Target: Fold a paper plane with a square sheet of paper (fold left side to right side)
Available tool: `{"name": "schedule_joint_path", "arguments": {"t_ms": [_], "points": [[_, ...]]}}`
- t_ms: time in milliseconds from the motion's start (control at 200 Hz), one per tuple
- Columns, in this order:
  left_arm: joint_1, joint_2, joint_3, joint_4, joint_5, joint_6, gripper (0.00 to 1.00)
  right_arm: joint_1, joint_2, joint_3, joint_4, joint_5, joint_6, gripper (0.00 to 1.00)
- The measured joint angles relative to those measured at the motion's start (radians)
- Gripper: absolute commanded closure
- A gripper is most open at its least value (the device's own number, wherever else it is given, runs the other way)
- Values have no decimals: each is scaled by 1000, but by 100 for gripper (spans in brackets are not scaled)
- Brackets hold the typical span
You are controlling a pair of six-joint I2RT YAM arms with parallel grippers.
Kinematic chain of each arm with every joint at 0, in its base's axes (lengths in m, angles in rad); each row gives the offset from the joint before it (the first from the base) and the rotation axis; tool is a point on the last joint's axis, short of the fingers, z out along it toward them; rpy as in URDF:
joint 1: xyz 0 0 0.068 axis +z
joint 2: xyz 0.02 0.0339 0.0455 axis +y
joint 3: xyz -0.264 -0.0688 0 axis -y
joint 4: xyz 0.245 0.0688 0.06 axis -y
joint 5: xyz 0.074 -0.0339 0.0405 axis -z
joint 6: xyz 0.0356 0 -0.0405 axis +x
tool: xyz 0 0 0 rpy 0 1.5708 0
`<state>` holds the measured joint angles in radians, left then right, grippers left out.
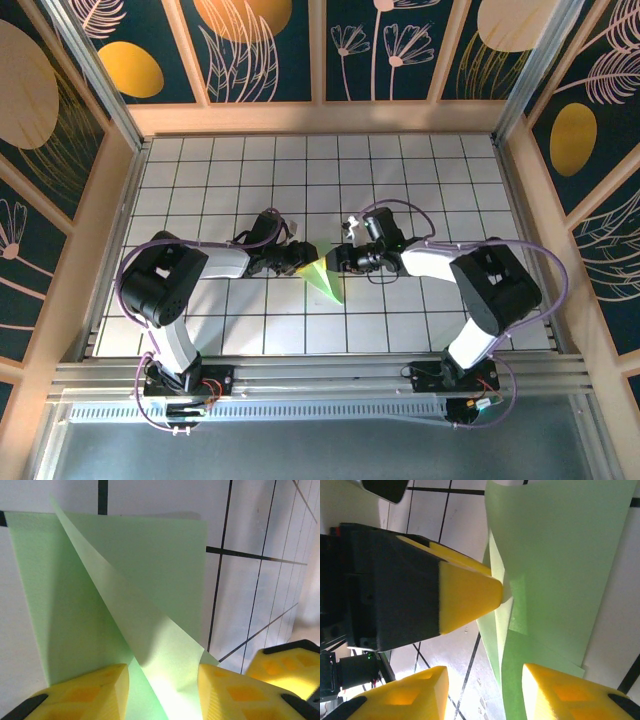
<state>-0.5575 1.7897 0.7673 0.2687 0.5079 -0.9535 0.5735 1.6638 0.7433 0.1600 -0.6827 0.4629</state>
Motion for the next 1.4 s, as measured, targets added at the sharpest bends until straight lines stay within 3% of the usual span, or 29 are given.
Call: {"name": "schedule_joint_path", "arguments": {"t_ms": [555, 791, 1401], "points": [[0, 0, 0, 0, 0, 0, 59, 2, 95, 10, 44, -32, 26, 78], [0, 0, 0, 0, 0, 0, 59, 2, 96, 10, 46, -34, 31, 100], [-2, -2, 0, -1, -11, 0, 58, 2, 96, 35, -40, 47, -11, 100]]}}
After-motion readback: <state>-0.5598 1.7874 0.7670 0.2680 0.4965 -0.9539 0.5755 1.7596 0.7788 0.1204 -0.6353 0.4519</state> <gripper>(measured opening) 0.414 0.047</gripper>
